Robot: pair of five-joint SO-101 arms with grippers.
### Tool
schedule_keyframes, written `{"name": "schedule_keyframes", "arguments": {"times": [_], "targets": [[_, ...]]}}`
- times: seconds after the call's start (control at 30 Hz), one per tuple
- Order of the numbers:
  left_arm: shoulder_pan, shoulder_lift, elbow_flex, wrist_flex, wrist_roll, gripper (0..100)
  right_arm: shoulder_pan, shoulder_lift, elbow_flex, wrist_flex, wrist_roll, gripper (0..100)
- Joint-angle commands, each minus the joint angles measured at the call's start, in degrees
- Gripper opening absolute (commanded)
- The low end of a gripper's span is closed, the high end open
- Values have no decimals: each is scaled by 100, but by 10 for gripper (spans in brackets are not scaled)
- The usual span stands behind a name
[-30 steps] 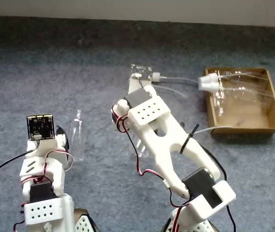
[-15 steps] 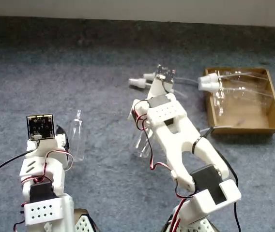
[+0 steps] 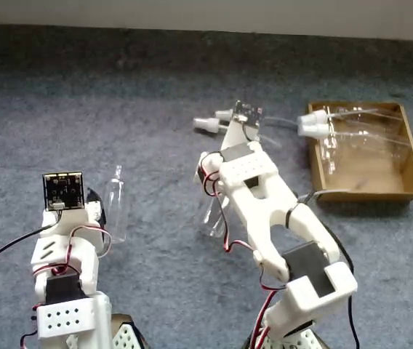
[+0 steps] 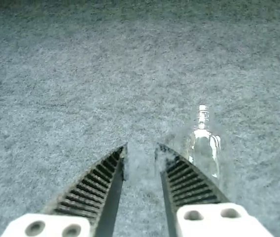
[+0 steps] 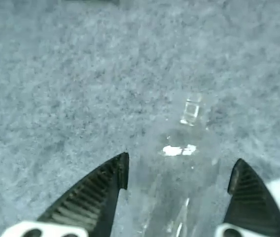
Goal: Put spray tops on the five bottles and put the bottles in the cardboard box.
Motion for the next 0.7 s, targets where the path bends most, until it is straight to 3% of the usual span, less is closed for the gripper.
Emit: {"name": "schedule_keyframes", "arguments": {"times": [0.0, 0.3, 0.47, 0.67], "targets": [[163, -57, 145, -132, -44, 66, 110, 127, -84, -145, -88, 301], [163, -57, 145, -123, -44, 66, 462, 787, -84, -796, -44, 300], [163, -57, 145, -123, -44, 66, 312, 787, -154, -787, -18, 300], [163, -57, 145, -123, -44, 66, -13, 796, -189, -787, 1284, 300]]}}
